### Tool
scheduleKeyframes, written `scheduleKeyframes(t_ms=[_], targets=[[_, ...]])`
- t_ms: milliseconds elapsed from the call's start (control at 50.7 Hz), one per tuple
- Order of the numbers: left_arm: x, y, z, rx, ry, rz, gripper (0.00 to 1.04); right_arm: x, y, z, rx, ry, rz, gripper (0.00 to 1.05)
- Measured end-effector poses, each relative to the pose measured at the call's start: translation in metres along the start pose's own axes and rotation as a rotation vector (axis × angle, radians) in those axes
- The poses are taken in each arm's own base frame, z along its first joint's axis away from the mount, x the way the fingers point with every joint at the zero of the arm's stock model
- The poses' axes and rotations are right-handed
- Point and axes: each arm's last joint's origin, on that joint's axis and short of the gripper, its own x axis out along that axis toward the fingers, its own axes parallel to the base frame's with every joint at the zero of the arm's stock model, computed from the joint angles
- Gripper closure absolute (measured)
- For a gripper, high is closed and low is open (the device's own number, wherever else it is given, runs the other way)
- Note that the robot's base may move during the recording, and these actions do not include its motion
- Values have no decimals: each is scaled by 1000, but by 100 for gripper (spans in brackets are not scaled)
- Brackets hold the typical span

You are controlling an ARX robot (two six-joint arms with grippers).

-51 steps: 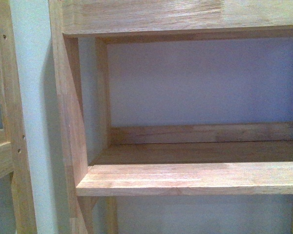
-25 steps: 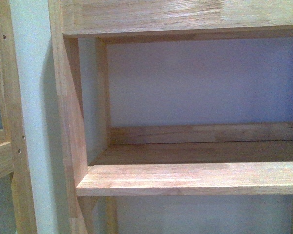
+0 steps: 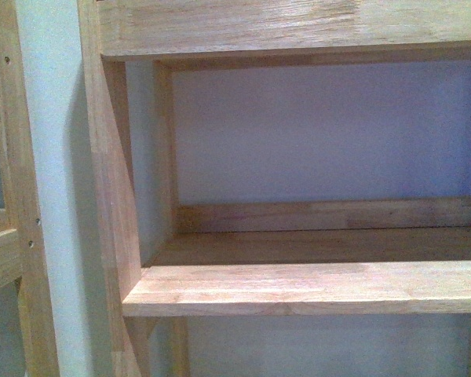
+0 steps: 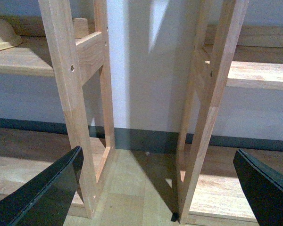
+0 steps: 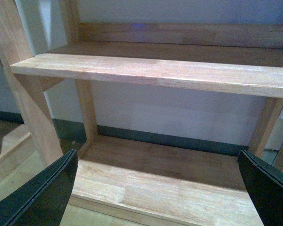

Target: Put away toys

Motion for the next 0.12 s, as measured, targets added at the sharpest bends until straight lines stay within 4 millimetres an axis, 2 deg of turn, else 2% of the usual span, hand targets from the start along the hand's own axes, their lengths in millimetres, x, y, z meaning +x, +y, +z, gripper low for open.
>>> scheduleKeyframes(t_ms=[118], targets=[[0,0,0,0,0,0,6,0,0,0,0,0,0,0]])
